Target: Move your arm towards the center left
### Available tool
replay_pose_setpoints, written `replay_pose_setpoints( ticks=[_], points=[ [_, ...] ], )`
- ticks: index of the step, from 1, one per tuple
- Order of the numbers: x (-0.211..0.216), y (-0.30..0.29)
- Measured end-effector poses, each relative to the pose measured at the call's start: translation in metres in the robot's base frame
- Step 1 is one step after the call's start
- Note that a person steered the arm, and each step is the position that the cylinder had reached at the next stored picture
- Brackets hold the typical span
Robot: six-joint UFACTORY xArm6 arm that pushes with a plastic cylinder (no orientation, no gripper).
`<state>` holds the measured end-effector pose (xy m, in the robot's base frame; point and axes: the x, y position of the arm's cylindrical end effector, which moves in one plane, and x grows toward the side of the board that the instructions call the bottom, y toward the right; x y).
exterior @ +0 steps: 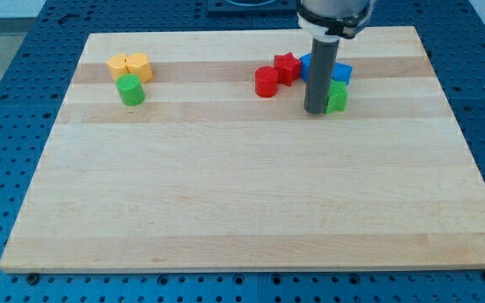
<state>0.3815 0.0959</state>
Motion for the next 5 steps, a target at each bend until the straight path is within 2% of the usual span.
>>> replay_pose_setpoints(
  ticks=[1,2,5],
  points=[
    [-0.001,0.002],
    [0.009,-0.028],
    [0.017,-0.250]
  ],
)
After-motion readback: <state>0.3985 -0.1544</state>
